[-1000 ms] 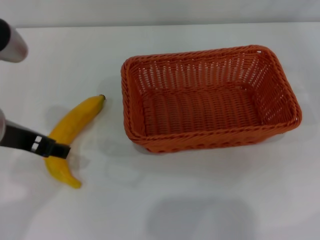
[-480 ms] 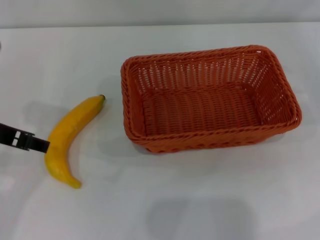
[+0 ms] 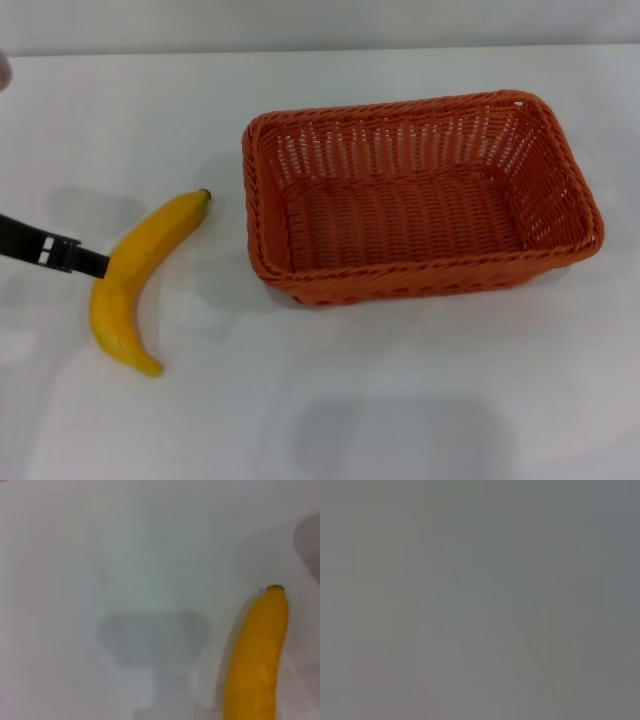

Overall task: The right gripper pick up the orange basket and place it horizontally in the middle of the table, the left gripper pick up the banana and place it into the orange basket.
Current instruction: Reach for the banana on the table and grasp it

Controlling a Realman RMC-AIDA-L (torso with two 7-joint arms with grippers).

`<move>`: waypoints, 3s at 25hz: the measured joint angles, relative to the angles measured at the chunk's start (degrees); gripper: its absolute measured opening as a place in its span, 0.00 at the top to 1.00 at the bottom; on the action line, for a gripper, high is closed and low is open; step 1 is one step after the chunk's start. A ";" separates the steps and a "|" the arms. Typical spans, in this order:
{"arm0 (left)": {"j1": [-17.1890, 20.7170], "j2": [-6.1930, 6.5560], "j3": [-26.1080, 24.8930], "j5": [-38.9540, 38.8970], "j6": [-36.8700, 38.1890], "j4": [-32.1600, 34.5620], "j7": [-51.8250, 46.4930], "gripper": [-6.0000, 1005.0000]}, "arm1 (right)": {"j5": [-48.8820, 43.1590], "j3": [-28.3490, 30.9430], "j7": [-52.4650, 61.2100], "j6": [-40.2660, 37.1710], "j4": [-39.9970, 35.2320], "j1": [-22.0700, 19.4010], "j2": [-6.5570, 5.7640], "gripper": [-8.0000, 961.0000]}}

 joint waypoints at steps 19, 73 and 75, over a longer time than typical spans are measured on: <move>-4.19 0.05 -0.03 -0.05 -4.71 -9.55 0.33 0.14 | 0.00 -0.43 0.09 0.82 -0.18 -0.06 0.06 0.12; -8.30 -0.59 5.44 -1.05 -17.53 -20.88 0.54 0.14 | 0.00 -0.51 0.61 2.99 -0.19 -0.20 0.52 0.12; -8.30 -0.59 5.73 -1.36 -17.54 -21.07 0.56 0.14 | 0.00 -0.51 0.62 3.00 -0.20 -0.18 0.52 0.12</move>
